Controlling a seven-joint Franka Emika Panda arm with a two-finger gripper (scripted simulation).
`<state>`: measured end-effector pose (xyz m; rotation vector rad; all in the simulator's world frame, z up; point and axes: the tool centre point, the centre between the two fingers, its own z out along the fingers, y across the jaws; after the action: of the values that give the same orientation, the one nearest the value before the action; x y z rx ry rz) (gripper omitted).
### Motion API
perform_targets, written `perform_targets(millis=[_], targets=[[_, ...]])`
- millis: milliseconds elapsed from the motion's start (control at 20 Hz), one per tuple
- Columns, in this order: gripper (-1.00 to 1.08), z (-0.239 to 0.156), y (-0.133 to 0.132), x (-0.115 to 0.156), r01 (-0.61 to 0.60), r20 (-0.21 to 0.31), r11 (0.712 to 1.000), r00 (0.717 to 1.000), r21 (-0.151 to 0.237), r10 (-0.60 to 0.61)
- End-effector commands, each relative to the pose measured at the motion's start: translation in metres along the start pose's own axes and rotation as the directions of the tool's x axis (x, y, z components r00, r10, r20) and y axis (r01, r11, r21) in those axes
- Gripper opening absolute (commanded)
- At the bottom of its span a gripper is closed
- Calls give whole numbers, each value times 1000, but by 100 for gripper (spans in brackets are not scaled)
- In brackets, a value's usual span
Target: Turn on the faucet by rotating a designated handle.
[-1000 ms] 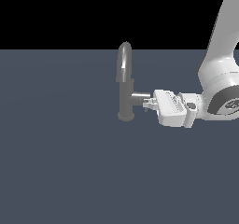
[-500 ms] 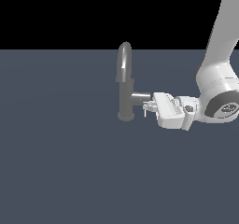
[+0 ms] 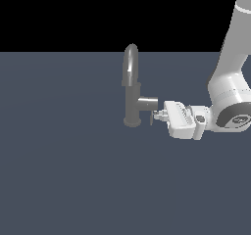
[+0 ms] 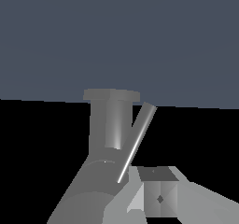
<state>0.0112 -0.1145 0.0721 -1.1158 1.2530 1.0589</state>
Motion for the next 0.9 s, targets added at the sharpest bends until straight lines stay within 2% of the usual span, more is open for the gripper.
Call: perform_targets(millis=[0, 850], targets=[[-100, 7, 3, -20, 20, 25, 999, 999, -35, -19], [-100, 13, -29, 18, -18, 11, 1000, 1000, -17, 18]])
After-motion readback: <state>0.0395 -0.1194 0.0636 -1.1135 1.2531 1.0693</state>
